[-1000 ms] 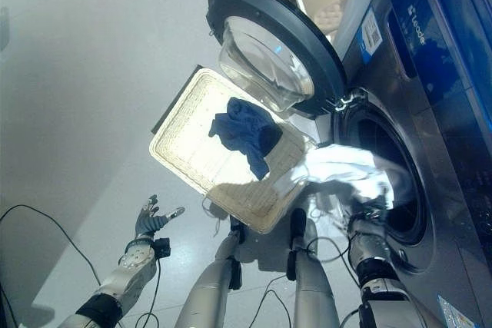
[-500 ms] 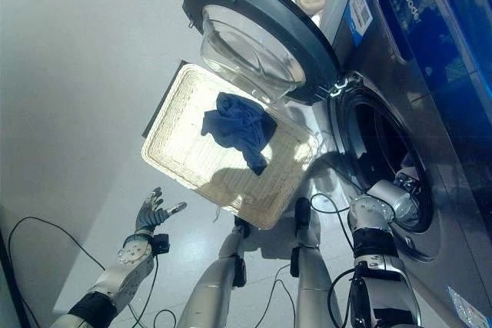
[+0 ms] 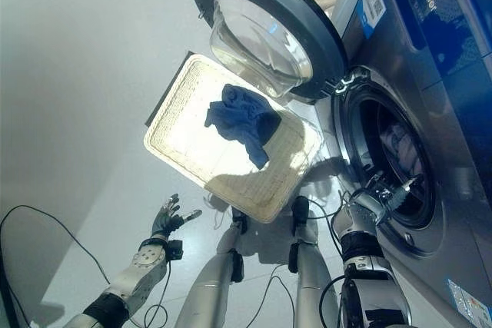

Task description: Put the clothes into the washing machine.

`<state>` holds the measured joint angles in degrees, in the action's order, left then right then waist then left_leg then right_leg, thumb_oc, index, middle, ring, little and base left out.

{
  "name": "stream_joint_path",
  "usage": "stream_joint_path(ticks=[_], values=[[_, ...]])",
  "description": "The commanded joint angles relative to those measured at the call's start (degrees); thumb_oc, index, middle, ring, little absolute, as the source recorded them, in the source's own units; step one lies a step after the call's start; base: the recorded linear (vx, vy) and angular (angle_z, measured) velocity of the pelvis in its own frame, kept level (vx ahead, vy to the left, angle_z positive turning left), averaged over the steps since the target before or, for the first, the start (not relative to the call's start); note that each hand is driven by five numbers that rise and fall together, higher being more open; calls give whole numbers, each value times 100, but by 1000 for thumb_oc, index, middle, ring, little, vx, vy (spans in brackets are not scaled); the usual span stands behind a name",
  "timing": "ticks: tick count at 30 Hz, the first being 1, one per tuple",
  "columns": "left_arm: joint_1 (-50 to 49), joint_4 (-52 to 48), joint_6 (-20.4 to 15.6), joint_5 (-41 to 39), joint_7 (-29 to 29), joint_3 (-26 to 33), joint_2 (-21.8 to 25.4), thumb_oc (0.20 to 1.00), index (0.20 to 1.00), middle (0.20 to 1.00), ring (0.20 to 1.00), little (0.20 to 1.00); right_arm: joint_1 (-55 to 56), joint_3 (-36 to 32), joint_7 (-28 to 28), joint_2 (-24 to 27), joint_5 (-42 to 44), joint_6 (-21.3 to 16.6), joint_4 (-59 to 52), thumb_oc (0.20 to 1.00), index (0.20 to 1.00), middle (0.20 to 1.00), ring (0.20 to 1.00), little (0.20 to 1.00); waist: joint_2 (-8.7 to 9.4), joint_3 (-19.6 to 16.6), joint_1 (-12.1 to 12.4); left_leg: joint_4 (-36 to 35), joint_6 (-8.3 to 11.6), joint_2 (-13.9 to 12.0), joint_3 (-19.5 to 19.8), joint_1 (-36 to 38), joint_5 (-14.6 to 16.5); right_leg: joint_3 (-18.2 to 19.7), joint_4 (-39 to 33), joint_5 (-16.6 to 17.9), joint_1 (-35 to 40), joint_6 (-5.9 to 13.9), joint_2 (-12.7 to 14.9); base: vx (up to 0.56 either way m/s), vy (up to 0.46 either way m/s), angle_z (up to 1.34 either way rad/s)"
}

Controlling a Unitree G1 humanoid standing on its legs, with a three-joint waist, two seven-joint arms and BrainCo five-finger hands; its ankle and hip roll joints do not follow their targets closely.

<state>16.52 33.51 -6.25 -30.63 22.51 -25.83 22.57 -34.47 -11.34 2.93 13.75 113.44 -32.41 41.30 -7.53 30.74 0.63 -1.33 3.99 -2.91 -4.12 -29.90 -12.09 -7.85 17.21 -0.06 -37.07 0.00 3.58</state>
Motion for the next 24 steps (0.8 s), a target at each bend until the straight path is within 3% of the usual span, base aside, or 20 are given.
stream_joint_path(ticks=[1,3,5,9,10,12,14,16,20,24], values=[[146,25,-307,14,37,194,97,1000,1000,1000,1000,1000,330,-171,906,48,-44,491,-236,1000,1000,1000,1000,1000,227,-94,-79,423,-6,499,-111,102,689,-234,-1338,716,598,470,-87,-3,32,1],[141,6,-308,-10,34,201,108,1000,1000,1000,1000,1000,371,-166,1009,30,-44,490,-229,1000,1000,1000,1000,1000,235,-94,-78,417,-6,492,-117,105,686,-236,-1339,716,600,471,-88,1,28,5],[117,-39,-284,-58,40,224,154,1000,1000,1000,1000,1000,524,-124,1470,-61,-44,612,-152,1000,1000,1000,1000,1000,287,-94,-71,399,-13,482,-107,124,686,-237,-1328,707,618,483,-101,3,44,9],[124,-2,-423,128,250,269,176,1000,1000,1000,1000,1000,618,328,1439,216,-291,867,566,1000,1000,1000,1000,1000,322,-94,-34,330,-33,468,-91,237,712,-252,-1317,661,700,503,-114,7,56,5],[142,-4,-461,149,309,287,173,1000,1000,1000,1000,1000,600,355,1303,232,-595,844,619,1000,1000,1000,1000,1000,325,-94,-36,327,-37,470,-95,200,674,-254,-1326,699,666,495,-111,17,85,4],[170,-33,-624,340,607,388,169,1000,1000,1000,1000,1000,668,676,554,253,-2256,829,760,1000,1000,1000,1000,1000,353,-94,-14,298,-48,469,-90,226,664,-270,-1337,701,683,490,-115,-9,83,3],[178,-99,-690,421,767,444,176,1000,1000,1000,1000,1000,718,960,339,244,-3122,985,765,1000,1000,1000,1000,1000,379,-94,-6,312,-54,473,-79,222,669,-279,-1324,683,684,481,-117,-22,81,0],[122,-236,-925,837,955,606,157,1000,1000,1000,1000,1000,1060,1686,250,107,-4607,1188,594,1000,1000,1000,1000,1000,451,-94,-2,361,-66,472,-68,253,690,-262,-1256,619,703,451,-141,-18,119,-3],[200,-352,-1056,1487,1083,728,157,1000,1000,1000,1000,1000,1395,2429,357,100,-5284,1379,343,1000,1000,1000,1000,1000,548,-94,-41,462,-72,476,-92,178,661,-227,-1193,584,659,423,-156,-8,139,1],[495,-327,-893,1775,1185,752,231,1000,1000,1000,1000,1000,1638,3023,438,151,-5889,1717,103,1000,1000,1000,1000,1000,649,-94,-126,552,-66,473,-163,176,683,-167,-1162,535,671,424,-179,2,183,-3]])
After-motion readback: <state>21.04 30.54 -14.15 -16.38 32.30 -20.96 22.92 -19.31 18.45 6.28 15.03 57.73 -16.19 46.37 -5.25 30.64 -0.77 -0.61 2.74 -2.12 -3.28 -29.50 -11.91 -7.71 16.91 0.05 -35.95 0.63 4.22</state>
